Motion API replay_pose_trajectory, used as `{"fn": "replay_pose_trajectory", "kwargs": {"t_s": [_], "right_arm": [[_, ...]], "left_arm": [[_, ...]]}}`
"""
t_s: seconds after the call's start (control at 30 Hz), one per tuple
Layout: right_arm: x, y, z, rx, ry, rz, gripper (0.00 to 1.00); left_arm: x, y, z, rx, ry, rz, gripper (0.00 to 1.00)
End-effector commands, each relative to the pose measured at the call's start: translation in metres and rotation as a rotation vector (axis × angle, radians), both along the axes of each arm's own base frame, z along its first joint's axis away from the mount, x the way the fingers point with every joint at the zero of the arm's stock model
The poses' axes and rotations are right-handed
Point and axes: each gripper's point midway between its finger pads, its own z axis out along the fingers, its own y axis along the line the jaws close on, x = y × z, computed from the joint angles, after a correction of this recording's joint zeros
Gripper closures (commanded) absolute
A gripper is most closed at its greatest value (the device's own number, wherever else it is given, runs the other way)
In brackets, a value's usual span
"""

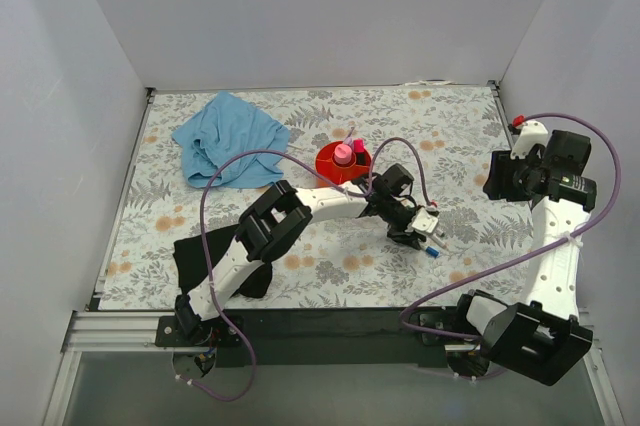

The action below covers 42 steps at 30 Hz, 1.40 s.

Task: Sort the stationery into containers
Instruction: Pick up the pen from the center of the board, then place the pen in the storage box.

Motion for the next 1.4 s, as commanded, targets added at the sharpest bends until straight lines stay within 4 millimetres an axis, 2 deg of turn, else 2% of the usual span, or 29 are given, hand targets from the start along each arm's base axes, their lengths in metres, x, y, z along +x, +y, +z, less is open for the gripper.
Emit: {"fn": "replay_pose_trajectory", "kwargs": {"t_s": [0.0,0.13,0.17,0.2,0.27,0.37,0.4,0.5,0.63,0.7,0.73,0.83,0.87,0.93,0.97,1.03,1.07,1.13,1.17,1.2,1.23,1.27,1.3,1.37], "right_arm": [[0.006,0.004,0.011,0.025,-0.029,0.025,0.44],[0.009,0.003,0.02,0.009,-0.052,0.04,0.43],[0.008,0.003,0.021,0.003,-0.055,0.038,0.44],[0.008,0.002,0.022,0.0,-0.057,0.036,0.44],[0.006,0.002,0.02,0.004,-0.051,0.033,0.44],[0.003,0.005,0.021,0.019,-0.039,0.033,0.44],[0.003,0.006,0.021,0.025,-0.033,0.033,0.44],[0.0,0.007,0.025,0.022,-0.025,0.043,0.45],[0.001,0.004,0.034,-0.007,-0.043,0.047,0.46],[0.001,0.004,0.041,-0.01,-0.057,0.044,0.46],[0.0,0.003,0.043,-0.01,-0.062,0.036,0.46],[0.001,0.002,0.053,-0.018,-0.086,0.021,0.47],[0.001,0.001,0.055,-0.022,-0.094,0.013,0.47],[0.002,-0.001,0.063,-0.02,-0.111,-0.008,0.48],[0.003,-0.001,0.065,-0.018,-0.117,-0.014,0.48],[0.003,0.0,0.067,0.002,-0.122,-0.025,0.48],[0.002,0.002,0.067,0.011,-0.122,-0.023,0.48],[0.002,0.004,0.062,0.033,-0.111,-0.028,0.48],[0.002,0.006,0.061,0.042,-0.112,-0.02,0.48],[0.003,0.007,0.06,0.045,-0.112,-0.017,0.49],[0.002,0.008,0.054,0.054,-0.102,-0.015,0.49],[0.003,0.01,0.053,0.061,-0.108,-0.006,0.49],[0.006,0.01,0.052,0.064,-0.118,-0.001,0.5],[0.008,0.013,0.049,0.089,-0.118,0.003,0.5]], "left_arm": [[0.004,0.022,-0.008,0.152,-0.103,0.037,0.69],[0.005,0.032,-0.024,0.228,-0.127,0.069,0.64],[0.003,0.034,-0.03,0.245,-0.124,0.068,0.65],[0.002,0.035,-0.033,0.259,-0.127,0.073,0.72],[-0.003,0.035,-0.041,0.285,-0.106,0.082,0.75],[-0.005,0.026,-0.038,0.3,-0.066,0.105,0.76],[-0.007,0.025,-0.039,0.317,-0.044,0.093,0.72],[-0.018,0.026,-0.043,0.329,-0.004,0.05,0.72],[-0.02,0.028,-0.042,0.341,0.022,0.063,1.0],[-0.014,0.028,-0.027,0.33,0.09,0.112,1.0],[-0.01,0.026,-0.006,0.292,0.107,0.126,1.0],[0.006,0.034,0.036,0.217,0.164,0.188,1.0],[0.014,0.043,0.073,0.153,0.16,0.21,1.0],[0.023,0.051,0.117,0.083,0.19,0.257,1.0],[0.036,0.064,0.155,0.018,0.187,0.289,1.0],[0.043,0.081,0.193,-0.065,0.235,0.309,1.0],[0.055,0.102,0.229,-0.121,0.273,0.369,1.0],[0.066,0.117,0.253,-0.233,0.299,0.389,1.0],[0.078,0.135,0.269,-0.26,0.388,0.466,1.0],[0.084,0.145,0.294,-0.416,0.316,0.48,1.0],[0.089,0.154,0.309,-0.488,0.312,0.503,1.0],[0.099,0.168,0.337,-0.608,0.301,0.531,1.0],[0.102,0.176,0.332,-0.635,0.312,0.573,1.0],[0.119,0.192,0.346,-0.744,0.291,0.639,1.0]]}}
